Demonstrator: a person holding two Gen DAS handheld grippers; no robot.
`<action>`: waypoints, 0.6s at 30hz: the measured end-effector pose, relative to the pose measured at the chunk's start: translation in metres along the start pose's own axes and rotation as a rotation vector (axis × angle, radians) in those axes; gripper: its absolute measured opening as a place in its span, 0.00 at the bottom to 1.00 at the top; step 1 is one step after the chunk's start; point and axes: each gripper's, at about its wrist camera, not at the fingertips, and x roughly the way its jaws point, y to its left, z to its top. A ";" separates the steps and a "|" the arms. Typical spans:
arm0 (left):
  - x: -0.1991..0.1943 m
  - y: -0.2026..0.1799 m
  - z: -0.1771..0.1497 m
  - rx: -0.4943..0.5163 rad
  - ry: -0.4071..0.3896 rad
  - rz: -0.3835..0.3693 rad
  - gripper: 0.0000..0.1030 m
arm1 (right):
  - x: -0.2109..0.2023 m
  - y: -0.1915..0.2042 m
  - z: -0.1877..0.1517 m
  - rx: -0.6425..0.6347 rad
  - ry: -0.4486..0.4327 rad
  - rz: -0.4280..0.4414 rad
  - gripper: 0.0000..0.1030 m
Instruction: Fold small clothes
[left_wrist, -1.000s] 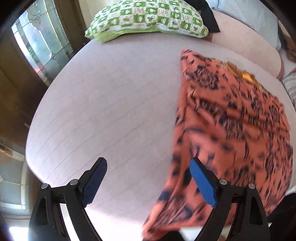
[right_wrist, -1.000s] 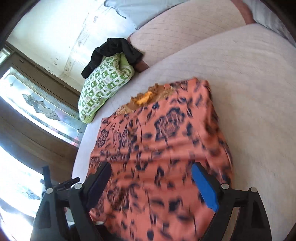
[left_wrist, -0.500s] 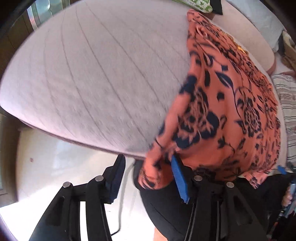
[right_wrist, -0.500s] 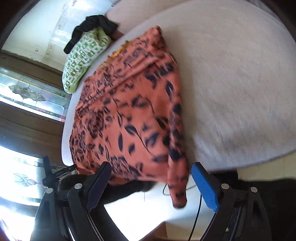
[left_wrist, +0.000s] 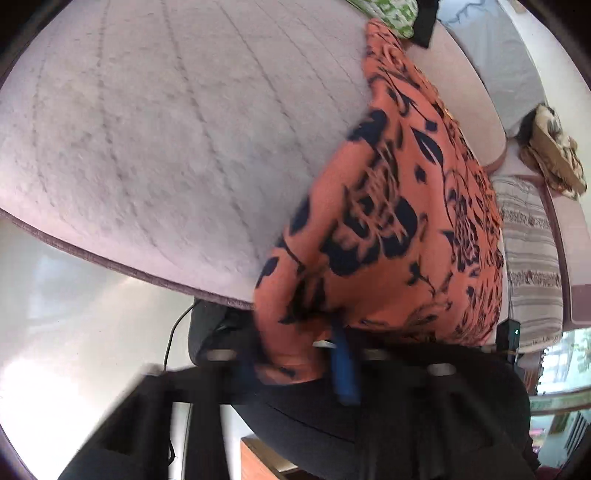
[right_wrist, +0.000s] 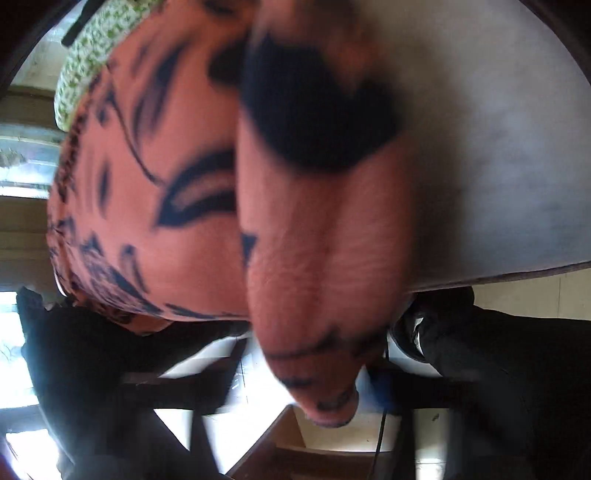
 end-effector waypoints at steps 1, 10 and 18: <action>0.001 -0.002 -0.002 0.019 0.001 0.033 0.15 | -0.003 0.001 -0.001 -0.003 -0.016 -0.003 0.09; -0.060 -0.031 0.004 0.127 -0.076 -0.060 0.08 | -0.114 0.045 -0.012 -0.167 -0.204 0.235 0.05; -0.125 -0.108 0.129 0.195 -0.263 -0.192 0.02 | -0.217 0.066 0.055 -0.160 -0.477 0.353 0.05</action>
